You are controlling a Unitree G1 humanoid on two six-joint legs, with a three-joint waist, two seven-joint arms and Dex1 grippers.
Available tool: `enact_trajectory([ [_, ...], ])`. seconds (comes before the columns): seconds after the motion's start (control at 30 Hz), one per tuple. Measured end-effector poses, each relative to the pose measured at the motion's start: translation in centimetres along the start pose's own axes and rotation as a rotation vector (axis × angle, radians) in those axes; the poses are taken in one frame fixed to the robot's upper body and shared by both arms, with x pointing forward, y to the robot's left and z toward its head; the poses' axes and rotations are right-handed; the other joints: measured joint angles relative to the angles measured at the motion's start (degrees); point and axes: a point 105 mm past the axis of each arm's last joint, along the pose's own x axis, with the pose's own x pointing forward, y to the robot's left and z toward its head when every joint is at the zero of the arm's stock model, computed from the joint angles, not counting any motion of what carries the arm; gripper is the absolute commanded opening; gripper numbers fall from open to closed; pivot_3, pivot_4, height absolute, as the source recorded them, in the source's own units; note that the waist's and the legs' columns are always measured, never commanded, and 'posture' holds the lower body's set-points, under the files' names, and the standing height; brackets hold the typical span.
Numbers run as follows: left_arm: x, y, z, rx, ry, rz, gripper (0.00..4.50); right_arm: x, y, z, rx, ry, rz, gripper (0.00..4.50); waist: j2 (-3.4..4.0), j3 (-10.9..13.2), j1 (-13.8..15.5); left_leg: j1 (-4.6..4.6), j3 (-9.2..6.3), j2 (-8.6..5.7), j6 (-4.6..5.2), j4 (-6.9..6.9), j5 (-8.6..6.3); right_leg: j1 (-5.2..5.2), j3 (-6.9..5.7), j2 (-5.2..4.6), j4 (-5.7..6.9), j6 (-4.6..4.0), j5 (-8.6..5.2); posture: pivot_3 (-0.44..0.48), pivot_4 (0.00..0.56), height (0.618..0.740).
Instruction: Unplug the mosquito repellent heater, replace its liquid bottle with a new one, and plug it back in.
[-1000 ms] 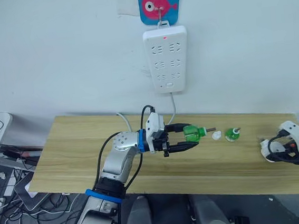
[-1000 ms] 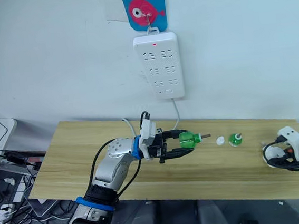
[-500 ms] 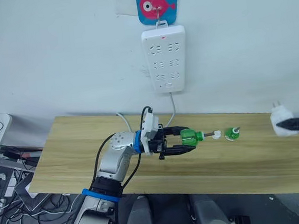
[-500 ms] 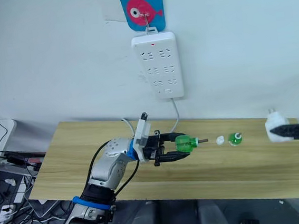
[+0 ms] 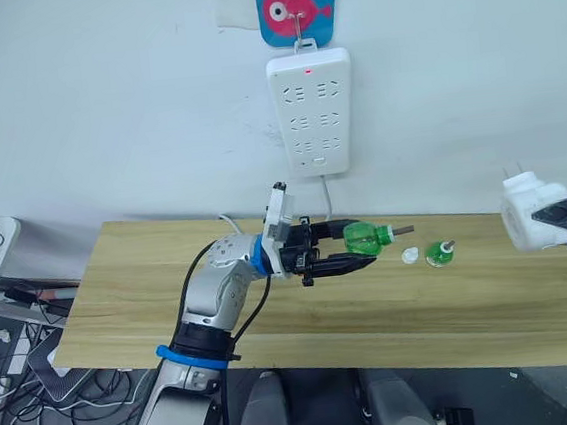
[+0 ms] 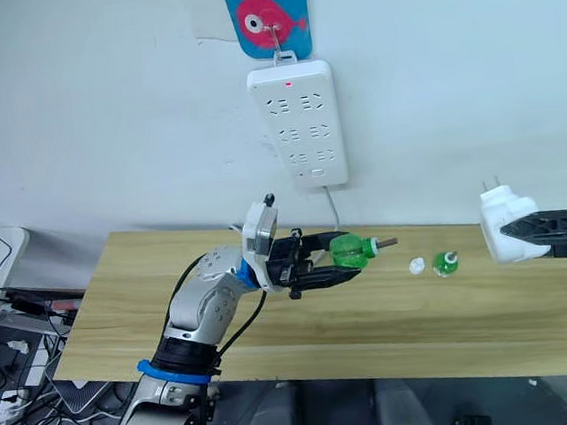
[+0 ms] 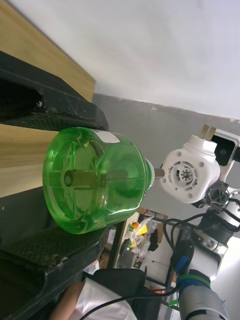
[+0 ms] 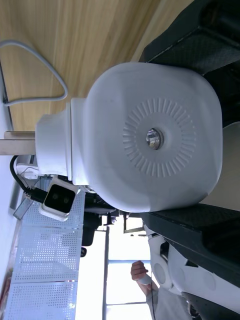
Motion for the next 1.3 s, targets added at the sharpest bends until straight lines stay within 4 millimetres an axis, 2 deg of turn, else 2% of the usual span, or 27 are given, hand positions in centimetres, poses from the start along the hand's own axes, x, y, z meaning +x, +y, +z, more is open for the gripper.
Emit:
enact_trajectory([
  [0.23,1.2,-0.3,-0.3,0.006,-0.019,-0.016,2.26,1.4,-0.8,0.4,-0.062,-0.039,-0.048,2.99,0.08,-0.07,0.08,-0.02,-0.01,0.01,-0.02,0.0,0.01,-0.04,-0.01,0.0,-0.01,0.01,0.01,-0.051,0.232,0.74],
  [0.6,1.9,-0.7,-0.6,0.018,-0.034,-0.031,2.26,2.8,0.3,-0.7,-0.109,0.045,0.003,2.99,0.1,-0.1,0.08,-0.01,-0.01,0.02,-0.02,0.03,0.01,-0.04,-0.01,0.0,0.03,0.01,0.01,-0.056,0.24,0.74],
  [0.83,2.2,-0.8,-0.7,0.02,-0.037,-0.032,2.26,4.1,0.5,-0.2,-0.14,0.038,0.053,2.99,0.1,-0.1,0.08,0.0,-0.01,0.02,-0.01,0.05,0.01,-0.03,0.0,0.0,0.06,0.01,0.01,-0.052,0.25,0.74],
  [1.3,2.5,-0.8,-0.7,0.019,-0.04,-0.029,2.26,4.7,1.2,-0.4,-0.177,0.067,0.078,2.99,0.09,-0.1,0.1,0.01,-0.02,0.03,-0.01,0.07,0.01,-0.03,0.0,0.0,0.13,0.0,0.01,-0.052,0.252,0.74],
])
